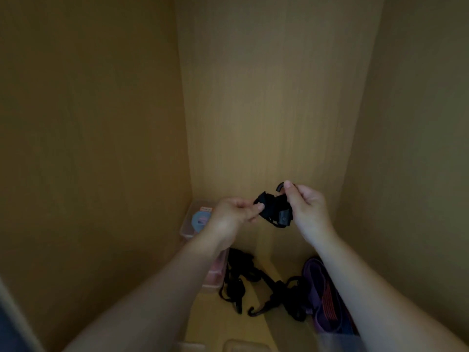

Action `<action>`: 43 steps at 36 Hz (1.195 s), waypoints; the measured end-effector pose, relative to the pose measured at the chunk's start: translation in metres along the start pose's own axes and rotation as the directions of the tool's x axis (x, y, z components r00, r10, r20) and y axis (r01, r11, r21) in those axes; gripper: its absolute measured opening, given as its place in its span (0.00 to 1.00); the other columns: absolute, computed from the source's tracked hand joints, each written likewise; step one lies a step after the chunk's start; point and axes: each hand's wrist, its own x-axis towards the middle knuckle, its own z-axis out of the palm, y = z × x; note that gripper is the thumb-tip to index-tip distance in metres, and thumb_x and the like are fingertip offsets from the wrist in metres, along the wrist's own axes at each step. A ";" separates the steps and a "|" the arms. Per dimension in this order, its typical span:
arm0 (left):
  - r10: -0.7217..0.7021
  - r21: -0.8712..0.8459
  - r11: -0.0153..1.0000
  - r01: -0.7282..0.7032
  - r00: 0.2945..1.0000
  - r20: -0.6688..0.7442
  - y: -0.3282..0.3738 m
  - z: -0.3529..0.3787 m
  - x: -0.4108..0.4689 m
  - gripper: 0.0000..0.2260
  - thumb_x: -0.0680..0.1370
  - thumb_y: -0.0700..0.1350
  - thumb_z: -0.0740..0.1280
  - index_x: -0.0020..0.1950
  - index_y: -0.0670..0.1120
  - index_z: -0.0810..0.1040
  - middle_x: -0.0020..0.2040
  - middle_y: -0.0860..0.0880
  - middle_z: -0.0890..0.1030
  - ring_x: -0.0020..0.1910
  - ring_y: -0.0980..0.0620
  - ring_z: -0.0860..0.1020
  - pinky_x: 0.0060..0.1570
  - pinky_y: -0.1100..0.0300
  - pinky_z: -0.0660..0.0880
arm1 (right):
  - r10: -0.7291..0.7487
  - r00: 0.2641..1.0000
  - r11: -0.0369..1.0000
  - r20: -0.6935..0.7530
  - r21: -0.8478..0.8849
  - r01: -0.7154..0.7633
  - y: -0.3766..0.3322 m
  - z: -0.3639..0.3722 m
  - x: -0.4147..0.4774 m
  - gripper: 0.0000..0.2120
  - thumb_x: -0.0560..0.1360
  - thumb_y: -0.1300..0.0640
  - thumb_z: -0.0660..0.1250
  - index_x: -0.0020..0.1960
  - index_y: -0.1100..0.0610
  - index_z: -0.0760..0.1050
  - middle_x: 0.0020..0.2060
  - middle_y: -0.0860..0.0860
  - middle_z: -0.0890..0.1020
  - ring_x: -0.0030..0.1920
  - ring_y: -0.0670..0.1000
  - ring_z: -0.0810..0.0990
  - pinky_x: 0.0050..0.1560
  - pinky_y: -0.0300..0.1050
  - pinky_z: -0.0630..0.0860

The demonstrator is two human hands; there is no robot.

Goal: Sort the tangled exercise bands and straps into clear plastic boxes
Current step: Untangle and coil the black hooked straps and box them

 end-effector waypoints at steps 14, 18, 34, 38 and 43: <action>0.168 0.437 0.880 -0.187 0.982 0.082 0.017 0.007 -0.002 0.10 0.74 0.40 0.72 0.35 0.47 0.75 0.31 0.47 0.77 0.34 0.48 0.75 0.38 0.55 0.71 | -0.045 0.947 0.887 0.318 -0.423 0.184 -0.016 0.001 0.009 0.12 0.78 0.48 0.63 0.42 0.53 0.80 0.35 0.51 0.81 0.38 0.54 0.80 0.41 0.53 0.76; 0.234 0.465 0.849 -0.252 0.967 0.098 0.019 0.009 -0.005 0.08 0.74 0.42 0.72 0.37 0.47 0.76 0.32 0.49 0.77 0.32 0.52 0.73 0.35 0.60 0.67 | -0.011 0.969 0.893 0.245 -0.434 0.120 -0.020 0.003 0.010 0.14 0.78 0.47 0.64 0.38 0.54 0.79 0.30 0.52 0.79 0.33 0.50 0.77 0.34 0.45 0.71; 0.443 0.570 0.662 -0.487 0.867 0.227 0.029 0.007 -0.004 0.05 0.73 0.37 0.70 0.41 0.41 0.75 0.44 0.41 0.78 0.42 0.45 0.76 0.41 0.57 0.71 | -0.066 0.977 0.973 0.203 -0.203 0.108 -0.025 -0.001 0.004 0.18 0.80 0.54 0.63 0.32 0.55 0.71 0.26 0.48 0.69 0.26 0.41 0.66 0.28 0.36 0.62; 0.449 0.557 0.662 -0.502 0.860 0.242 0.028 0.006 -0.002 0.04 0.73 0.36 0.70 0.41 0.39 0.76 0.43 0.41 0.77 0.42 0.44 0.76 0.43 0.52 0.74 | -0.104 0.973 0.978 0.206 -0.157 0.138 -0.024 -0.001 0.001 0.17 0.80 0.55 0.63 0.32 0.54 0.71 0.28 0.49 0.72 0.27 0.40 0.69 0.30 0.34 0.64; 0.421 0.532 0.702 -0.474 0.878 0.227 0.028 0.007 -0.001 0.06 0.73 0.35 0.70 0.39 0.40 0.74 0.39 0.45 0.75 0.36 0.51 0.72 0.36 0.58 0.69 | -0.144 0.958 0.978 0.248 -0.114 0.176 -0.020 0.000 -0.001 0.16 0.79 0.57 0.63 0.33 0.51 0.72 0.42 0.53 0.79 0.39 0.40 0.76 0.42 0.34 0.70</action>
